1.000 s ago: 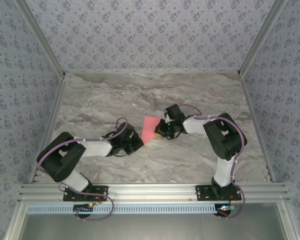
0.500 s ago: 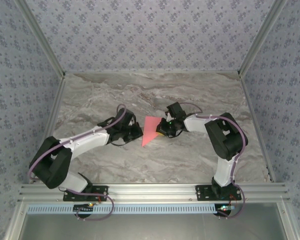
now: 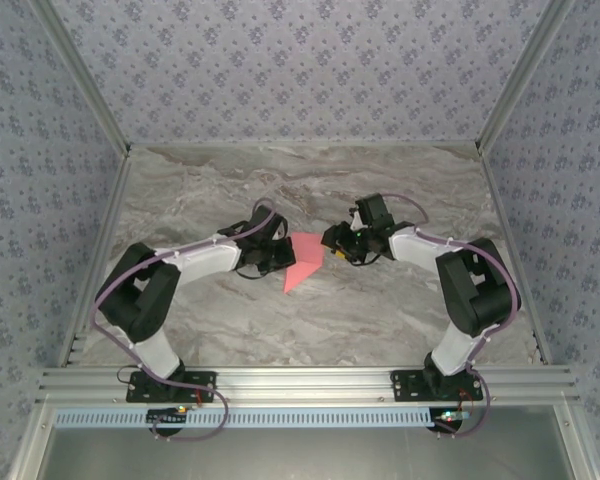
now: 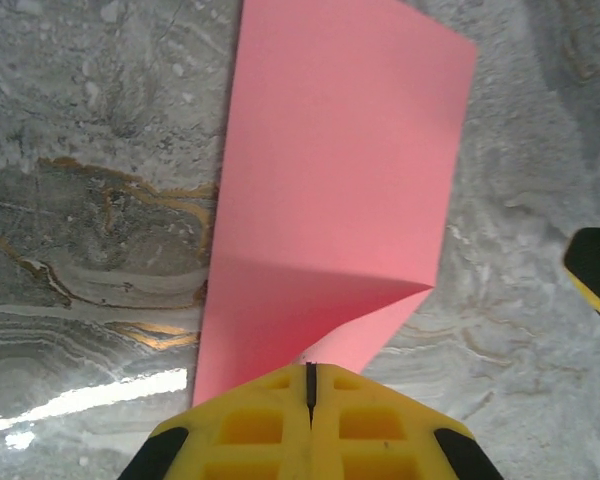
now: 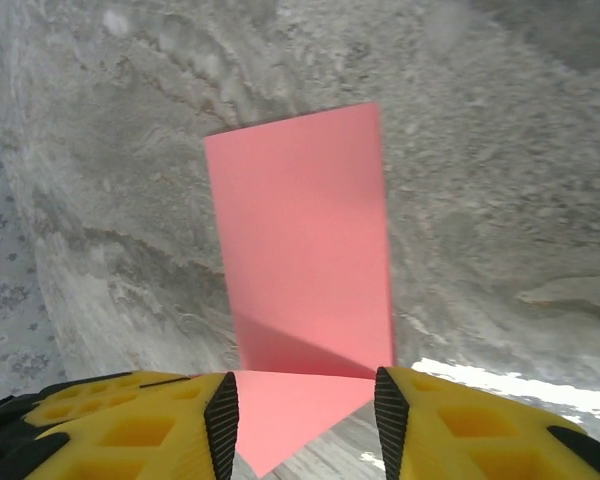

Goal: Fold a paper plane with a square sheet of paper (pick it up from the middle)
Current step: Third fold the triangle at the center of the table, then fourth fold the wing at the center of the table.

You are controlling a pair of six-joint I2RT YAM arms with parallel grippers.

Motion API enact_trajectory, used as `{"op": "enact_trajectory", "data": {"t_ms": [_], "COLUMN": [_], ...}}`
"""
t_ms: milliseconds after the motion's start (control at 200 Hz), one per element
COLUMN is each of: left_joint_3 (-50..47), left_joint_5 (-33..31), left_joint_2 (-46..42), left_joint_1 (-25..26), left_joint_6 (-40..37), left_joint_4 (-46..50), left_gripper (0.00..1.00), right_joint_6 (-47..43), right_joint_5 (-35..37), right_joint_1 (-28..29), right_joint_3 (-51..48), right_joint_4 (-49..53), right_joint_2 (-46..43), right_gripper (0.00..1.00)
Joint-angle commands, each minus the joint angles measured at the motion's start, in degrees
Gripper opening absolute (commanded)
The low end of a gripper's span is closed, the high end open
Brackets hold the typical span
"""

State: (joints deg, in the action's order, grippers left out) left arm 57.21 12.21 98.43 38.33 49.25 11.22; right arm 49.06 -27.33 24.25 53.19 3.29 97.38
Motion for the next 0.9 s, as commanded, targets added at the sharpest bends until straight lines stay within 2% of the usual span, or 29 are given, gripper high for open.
{"op": "enact_trajectory", "data": {"t_ms": [0, 170, 410, 894], "left_joint_3": [2.5, 3.2, 3.9, 3.2], "left_joint_5": [-1.1, -4.8, -4.4, -5.9], "left_joint_2": [1.5, 4.3, 7.4, 7.5], "left_joint_1": [-0.1, -0.1, -0.2, -0.2], "left_joint_6": [-2.2, -2.9, -1.8, -0.7], "left_joint_4": [1.6, 3.5, 4.7, 6.3], "left_gripper": [0.00, 0.00, 0.00, 0.00], "right_joint_6": [-0.2, -0.2, 0.3, 0.5], "right_joint_5": [0.7, -1.6, -2.7, -3.6], "right_joint_1": [0.0, 0.4, 2.1, 4.3], "right_joint_3": [-1.0, -2.3, -0.5, 2.6], "right_joint_4": [1.0, -1.4, -0.9, 1.1], "right_joint_2": [-0.6, 0.6, 3.4, 7.4], "right_gripper": [0.46, 0.47, 0.46, 0.40]}}
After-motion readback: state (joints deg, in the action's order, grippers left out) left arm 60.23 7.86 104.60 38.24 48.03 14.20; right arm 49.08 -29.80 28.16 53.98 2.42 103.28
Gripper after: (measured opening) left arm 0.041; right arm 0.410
